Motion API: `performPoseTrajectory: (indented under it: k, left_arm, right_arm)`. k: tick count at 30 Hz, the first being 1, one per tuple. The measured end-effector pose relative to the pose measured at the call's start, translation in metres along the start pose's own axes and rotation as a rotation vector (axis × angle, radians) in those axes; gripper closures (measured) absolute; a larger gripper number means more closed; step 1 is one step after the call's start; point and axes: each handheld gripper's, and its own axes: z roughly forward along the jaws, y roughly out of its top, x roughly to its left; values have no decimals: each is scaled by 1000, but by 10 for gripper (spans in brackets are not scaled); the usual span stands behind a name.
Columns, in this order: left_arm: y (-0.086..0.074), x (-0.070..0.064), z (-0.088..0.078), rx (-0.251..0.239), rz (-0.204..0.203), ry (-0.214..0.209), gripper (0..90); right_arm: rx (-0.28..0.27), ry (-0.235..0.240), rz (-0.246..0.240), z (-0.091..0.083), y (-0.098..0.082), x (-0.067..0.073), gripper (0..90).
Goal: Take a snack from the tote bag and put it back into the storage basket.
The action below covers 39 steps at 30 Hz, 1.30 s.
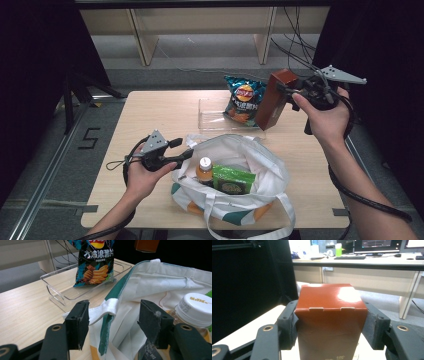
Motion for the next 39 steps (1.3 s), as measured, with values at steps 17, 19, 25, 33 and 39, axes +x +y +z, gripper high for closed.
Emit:
performPoseTrajectory:
  k: [17, 19, 25, 33, 39]
  left_arm:
    - [-1, -1, 1, 1, -5, -5, 398]
    - [-1, -1, 1, -3, -2, -13, 396]
    - [0, -1, 1, -5, -2, -3, 397]
    - [0, -2, 2, -10, -4, -11, 389]
    - [0, -2, 2, -4, -2, -7, 390]
  right_arm:
    - [3, -92, 4, 22, -18, -1, 394]
    - [17, -79, 22, 25, -21, 0, 394]
    - [29, -79, 39, 35, -25, 1, 394]
    - [22, -101, 40, 41, -28, 1, 394]
    - [22, -119, 34, 47, -32, 2, 394]
